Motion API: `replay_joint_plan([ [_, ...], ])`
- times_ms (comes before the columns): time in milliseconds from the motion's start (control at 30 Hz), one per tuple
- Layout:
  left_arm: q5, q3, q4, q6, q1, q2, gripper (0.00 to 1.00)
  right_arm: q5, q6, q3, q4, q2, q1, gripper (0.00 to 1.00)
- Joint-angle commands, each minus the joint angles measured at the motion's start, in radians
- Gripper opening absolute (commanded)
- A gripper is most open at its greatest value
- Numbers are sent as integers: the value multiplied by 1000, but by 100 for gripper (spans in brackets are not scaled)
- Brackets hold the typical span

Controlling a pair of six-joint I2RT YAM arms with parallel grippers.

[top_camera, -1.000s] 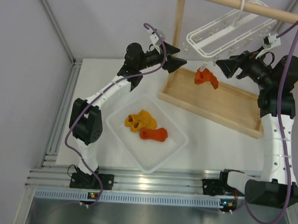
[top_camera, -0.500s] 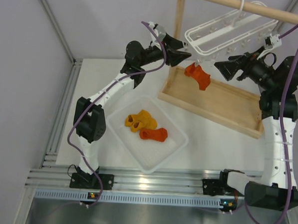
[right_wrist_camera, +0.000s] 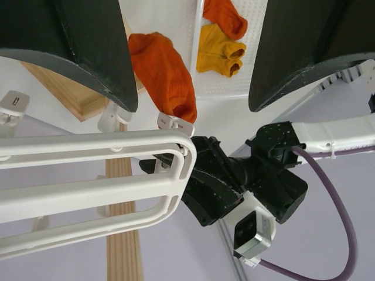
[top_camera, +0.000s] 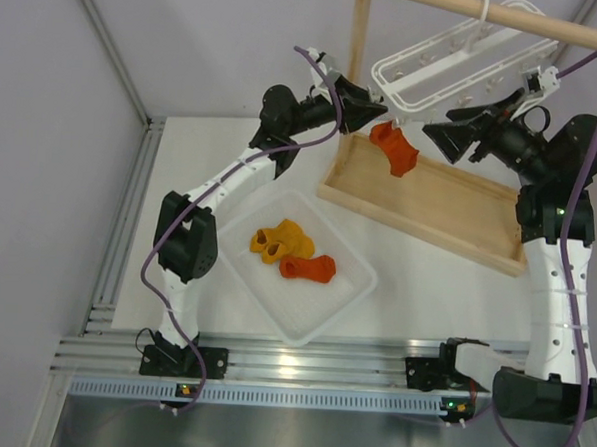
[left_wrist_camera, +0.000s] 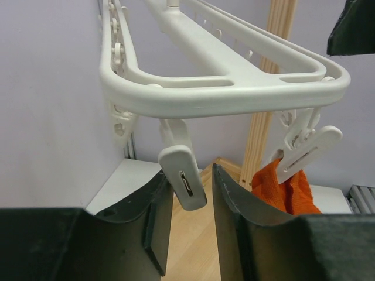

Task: Clip the socks to the hanger
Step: Open the clamp at the hanger.

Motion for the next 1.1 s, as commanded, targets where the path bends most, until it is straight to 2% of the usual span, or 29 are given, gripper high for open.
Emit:
replay_joint_plan([
  [0, -32, 44, 39, 17, 0, -15, 36, 5, -33, 13, 25, -39, 20, 75],
  [133, -6, 49, -24, 34, -3, -32, 24, 60, -41, 3, 38, -49, 46, 70],
  [200, 34, 43, -85, 107, -6, -57, 17, 98, -50, -2, 33, -56, 78, 65],
  [300, 117, 47, -283, 313, -21, -107, 6, 154, -26, -8, 25, -56, 80, 58],
  [333, 129, 52, -399, 368, -26, -115, 4, 154, -26, -5, 21, -55, 80, 57],
  [400, 152, 61, -487, 494, -34, -143, 1, 152, -20, -1, 16, -52, 81, 53],
  [467, 140, 70, -584, 568, -44, -161, 0, 146, -9, 3, 15, -47, 83, 47],
  [667, 105, 88, -613, 585, -80, -181, 0, 174, -4, -16, -12, -52, 123, 36],
  [800, 80, 101, -619, 600, -115, -181, 0, 194, -7, -28, -16, -55, 173, 38],
  [967, 22, 105, -641, 634, -172, -184, 0, 230, 13, -59, 10, -58, 210, 45],
  [1067, -44, 112, -650, 635, -202, -180, 0, 333, 14, -100, -4, -81, 221, 45],
])
